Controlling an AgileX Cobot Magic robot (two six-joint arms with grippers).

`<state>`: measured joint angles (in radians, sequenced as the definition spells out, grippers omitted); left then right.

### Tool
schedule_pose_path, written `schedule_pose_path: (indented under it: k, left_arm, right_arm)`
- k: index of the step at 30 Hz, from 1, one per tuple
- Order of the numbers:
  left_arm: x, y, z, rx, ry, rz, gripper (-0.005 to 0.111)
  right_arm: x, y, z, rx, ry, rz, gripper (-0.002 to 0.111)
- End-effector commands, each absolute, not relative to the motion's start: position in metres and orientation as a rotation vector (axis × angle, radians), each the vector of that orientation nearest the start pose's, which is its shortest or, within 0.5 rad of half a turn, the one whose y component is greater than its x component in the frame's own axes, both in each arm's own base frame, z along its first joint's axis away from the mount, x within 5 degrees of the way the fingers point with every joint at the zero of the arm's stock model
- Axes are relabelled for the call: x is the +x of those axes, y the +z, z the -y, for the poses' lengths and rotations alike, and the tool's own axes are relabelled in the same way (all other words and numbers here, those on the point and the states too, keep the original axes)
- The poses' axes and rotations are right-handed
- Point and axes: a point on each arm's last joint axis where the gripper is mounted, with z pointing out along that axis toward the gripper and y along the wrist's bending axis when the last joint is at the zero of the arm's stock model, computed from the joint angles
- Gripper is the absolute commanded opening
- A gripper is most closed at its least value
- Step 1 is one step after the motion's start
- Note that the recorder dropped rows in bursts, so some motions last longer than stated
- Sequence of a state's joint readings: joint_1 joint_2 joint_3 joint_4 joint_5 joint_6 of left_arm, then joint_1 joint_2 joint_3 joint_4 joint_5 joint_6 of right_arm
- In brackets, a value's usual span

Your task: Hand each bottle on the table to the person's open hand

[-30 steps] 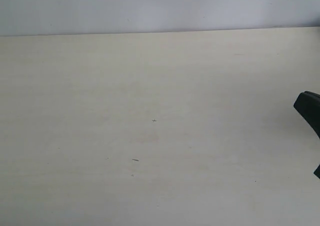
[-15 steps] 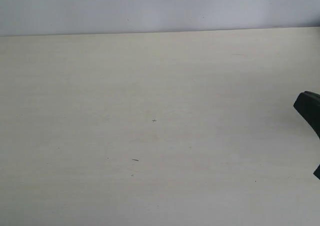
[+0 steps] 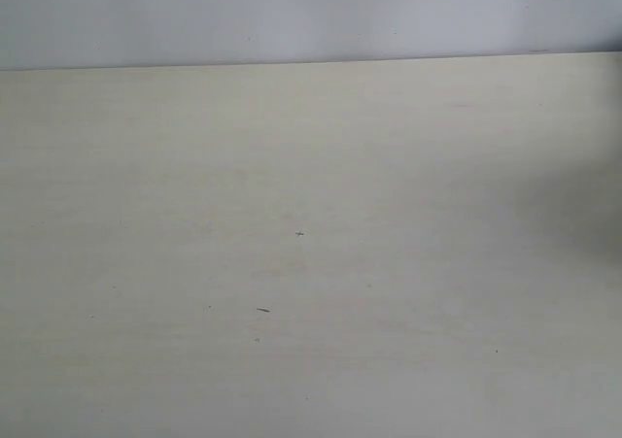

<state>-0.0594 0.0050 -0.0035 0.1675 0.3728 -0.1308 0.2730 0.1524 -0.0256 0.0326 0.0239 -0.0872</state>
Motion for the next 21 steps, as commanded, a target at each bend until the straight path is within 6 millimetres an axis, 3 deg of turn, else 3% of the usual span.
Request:
schedule_pose_path:
  k: [1,21]
  left_arm:
    - [0.053,0.181,-0.003,0.043,0.041,-1.837,0.000]
    - [0.053,0.181,-0.003,0.043,0.041,-1.837,0.000]
  right_arm:
    - [0.061,0.209,-0.014,-0.240,0.104,-1.606,0.000]
    - [0.054,0.189,-0.011,-0.239,0.088,-1.739,0.000]
